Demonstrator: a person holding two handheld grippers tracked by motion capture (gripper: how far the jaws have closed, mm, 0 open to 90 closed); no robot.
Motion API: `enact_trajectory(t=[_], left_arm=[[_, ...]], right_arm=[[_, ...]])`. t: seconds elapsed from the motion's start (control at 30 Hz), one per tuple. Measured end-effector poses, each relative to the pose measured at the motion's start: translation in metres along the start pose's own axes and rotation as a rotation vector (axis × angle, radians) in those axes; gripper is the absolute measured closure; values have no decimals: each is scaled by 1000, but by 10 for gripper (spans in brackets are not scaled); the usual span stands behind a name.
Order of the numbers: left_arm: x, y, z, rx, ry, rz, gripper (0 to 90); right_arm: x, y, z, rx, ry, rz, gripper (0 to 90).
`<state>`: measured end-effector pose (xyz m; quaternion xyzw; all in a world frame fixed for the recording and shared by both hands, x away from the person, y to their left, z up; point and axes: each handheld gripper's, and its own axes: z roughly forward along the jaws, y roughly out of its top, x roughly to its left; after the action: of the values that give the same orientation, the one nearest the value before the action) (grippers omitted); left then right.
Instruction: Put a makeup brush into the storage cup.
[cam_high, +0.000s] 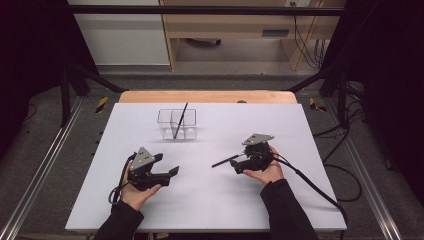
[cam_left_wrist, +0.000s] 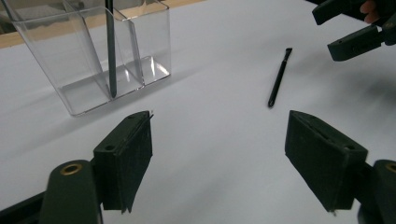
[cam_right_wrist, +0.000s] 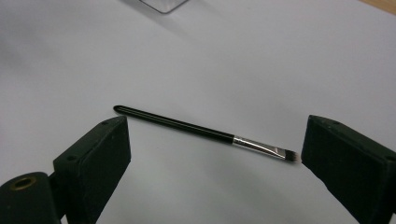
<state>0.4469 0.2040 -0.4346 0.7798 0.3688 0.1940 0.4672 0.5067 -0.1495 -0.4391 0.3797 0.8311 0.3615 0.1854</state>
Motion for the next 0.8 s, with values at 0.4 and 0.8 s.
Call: enact_trajectory(t=[0.4, 0.8], left_arm=[[3, -5, -2, 20, -7, 0, 158], [8, -7, -8, 14, -1, -20, 158]], right_arm=[[-3, 5, 23, 45, 10, -35, 90], [2, 3, 50, 110, 64, -89, 111]])
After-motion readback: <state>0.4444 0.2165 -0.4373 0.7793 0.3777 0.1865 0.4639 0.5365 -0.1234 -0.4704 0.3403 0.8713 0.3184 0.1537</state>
